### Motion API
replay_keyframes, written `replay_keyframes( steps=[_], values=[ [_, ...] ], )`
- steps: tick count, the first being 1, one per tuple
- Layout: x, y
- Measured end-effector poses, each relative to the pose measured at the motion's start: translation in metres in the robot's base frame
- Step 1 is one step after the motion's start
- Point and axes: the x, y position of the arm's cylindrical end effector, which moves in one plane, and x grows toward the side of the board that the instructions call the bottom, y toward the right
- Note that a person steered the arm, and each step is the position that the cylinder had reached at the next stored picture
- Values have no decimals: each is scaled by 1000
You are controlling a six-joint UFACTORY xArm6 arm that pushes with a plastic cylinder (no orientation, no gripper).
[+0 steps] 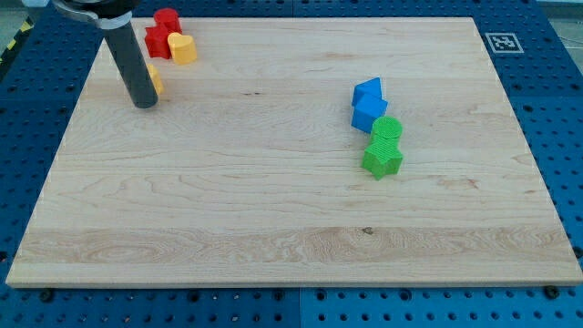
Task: Move the arm towards the bottom of the board
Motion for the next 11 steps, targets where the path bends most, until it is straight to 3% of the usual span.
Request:
replay_keyframes(
  steps=[4, 8, 11],
  values=[
    [-15, -25],
    [-46, -7],
    [-46, -3]
  ],
)
